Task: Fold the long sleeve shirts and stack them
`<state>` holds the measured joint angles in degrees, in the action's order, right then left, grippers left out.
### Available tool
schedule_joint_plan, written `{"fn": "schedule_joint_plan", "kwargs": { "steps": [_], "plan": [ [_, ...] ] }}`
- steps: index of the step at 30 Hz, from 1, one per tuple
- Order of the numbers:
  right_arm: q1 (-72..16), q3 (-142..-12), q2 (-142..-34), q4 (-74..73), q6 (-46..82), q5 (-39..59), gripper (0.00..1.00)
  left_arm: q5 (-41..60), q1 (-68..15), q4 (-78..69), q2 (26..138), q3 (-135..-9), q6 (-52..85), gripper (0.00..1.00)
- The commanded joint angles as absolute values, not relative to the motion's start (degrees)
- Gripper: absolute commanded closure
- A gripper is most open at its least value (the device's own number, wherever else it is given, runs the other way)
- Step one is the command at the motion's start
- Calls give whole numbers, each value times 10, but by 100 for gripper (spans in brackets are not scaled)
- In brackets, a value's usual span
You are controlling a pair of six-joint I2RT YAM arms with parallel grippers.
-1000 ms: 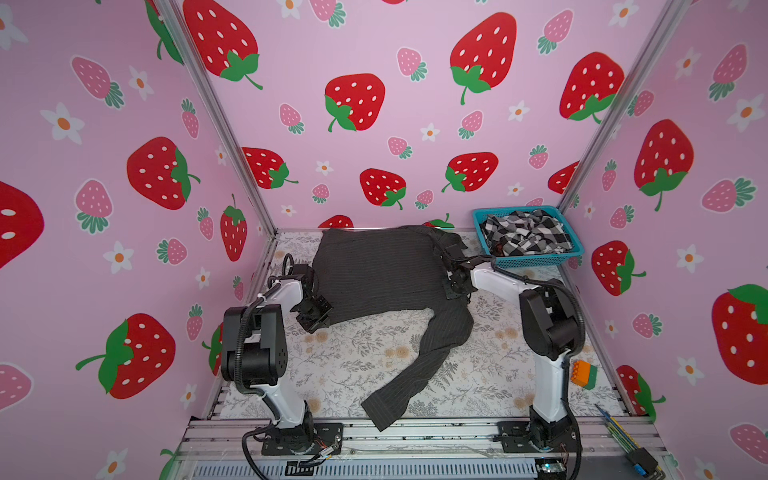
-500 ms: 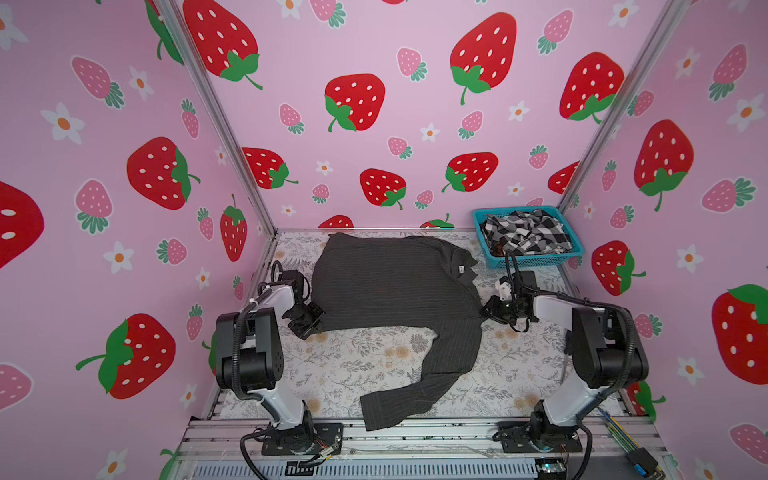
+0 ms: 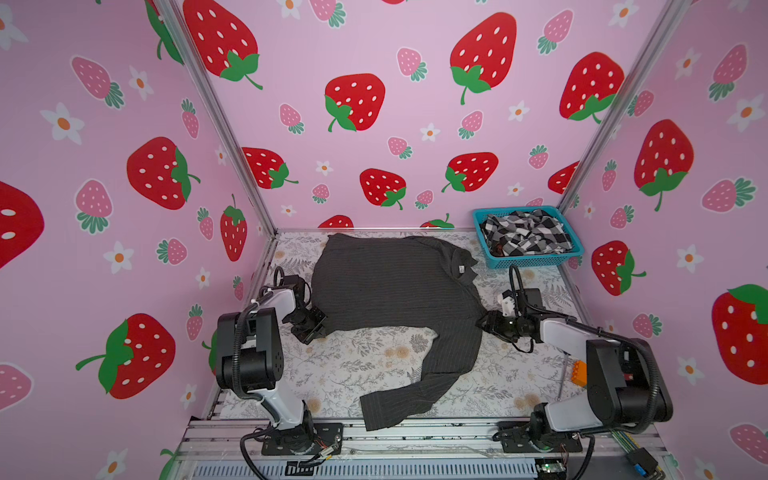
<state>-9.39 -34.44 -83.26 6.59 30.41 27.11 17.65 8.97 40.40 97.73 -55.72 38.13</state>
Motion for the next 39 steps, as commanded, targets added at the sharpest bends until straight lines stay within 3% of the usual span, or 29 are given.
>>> {"fn": "schedule_joint_plan", "kwargs": {
  "steps": [1, 4, 8, 14, 20, 29, 39],
  "plan": [
    [-98, -323, -850, 63, 318, 261, 41, 185, 92, 423, 958, -561, 377, 100],
    [-97, -319, -889, 15, 306, 268, 46, 179, 92, 426, 949, -559, 374, 100],
    [-98, -317, -905, -9, 309, 299, 69, 183, 92, 429, 944, -557, 376, 100],
    [-100, -314, -810, 42, 313, 299, 99, 191, 93, 429, 930, -555, 386, 100],
    [-100, -330, -676, 161, 334, 258, 100, 169, 93, 468, 858, -539, 394, 100],
    [-97, -331, -600, 229, 364, 265, 100, 182, 97, 497, 789, -499, 418, 100],
    [-97, -491, -754, 193, 355, 303, 100, 187, 101, 484, 878, -631, 424, 100]
  ]
}}
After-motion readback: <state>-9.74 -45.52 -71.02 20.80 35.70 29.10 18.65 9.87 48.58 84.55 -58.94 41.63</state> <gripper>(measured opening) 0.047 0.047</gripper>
